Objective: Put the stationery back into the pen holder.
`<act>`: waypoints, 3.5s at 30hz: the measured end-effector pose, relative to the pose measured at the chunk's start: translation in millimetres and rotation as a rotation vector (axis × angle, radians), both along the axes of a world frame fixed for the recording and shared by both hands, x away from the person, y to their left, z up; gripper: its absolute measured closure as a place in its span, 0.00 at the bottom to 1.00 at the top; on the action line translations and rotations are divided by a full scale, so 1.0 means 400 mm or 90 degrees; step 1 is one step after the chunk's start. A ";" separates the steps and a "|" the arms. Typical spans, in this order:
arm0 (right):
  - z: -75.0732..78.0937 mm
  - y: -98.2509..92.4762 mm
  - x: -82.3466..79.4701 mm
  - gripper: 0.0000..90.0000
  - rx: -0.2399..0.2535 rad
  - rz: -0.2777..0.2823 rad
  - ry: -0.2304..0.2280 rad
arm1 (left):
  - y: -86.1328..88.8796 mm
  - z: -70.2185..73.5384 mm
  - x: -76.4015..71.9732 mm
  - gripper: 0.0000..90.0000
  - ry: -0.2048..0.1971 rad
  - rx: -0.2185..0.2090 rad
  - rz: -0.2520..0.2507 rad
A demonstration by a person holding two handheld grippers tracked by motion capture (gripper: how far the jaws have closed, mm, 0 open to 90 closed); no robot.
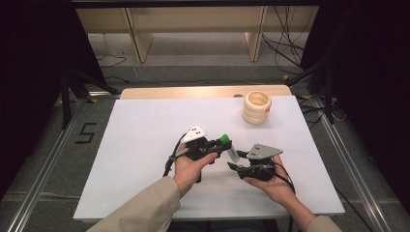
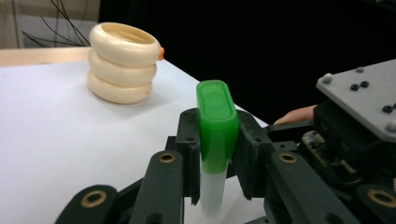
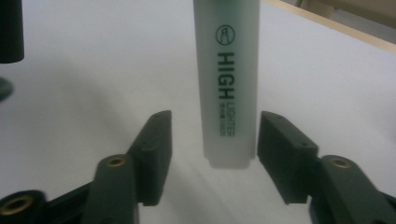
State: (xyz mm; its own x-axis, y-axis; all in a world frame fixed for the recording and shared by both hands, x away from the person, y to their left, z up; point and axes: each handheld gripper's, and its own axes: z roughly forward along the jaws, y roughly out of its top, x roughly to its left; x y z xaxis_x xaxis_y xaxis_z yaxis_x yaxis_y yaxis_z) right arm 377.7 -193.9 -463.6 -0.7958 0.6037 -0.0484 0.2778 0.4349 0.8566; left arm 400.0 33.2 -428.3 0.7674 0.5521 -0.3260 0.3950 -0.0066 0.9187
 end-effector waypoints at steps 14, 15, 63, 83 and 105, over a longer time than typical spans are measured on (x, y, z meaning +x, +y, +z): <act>0.000 -0.063 0.003 0.23 0.018 -0.076 0.050 | -0.017 0.002 0.044 0.82 -0.064 0.005 0.032; -0.001 -0.070 0.002 0.22 0.016 -0.082 0.052 | -0.020 0.003 0.049 0.82 -0.067 0.005 0.036; -0.020 -0.134 -0.016 0.20 0.009 -0.119 0.081 | -0.085 0.036 0.187 0.82 -0.117 -0.009 0.081; -0.021 -0.132 -0.016 0.21 0.010 -0.116 0.081 | -0.095 0.045 0.214 0.82 -0.116 -0.006 0.087; -0.022 -0.134 -0.014 0.21 0.011 -0.117 0.084 | -0.116 0.058 0.244 0.82 -0.125 -0.003 0.086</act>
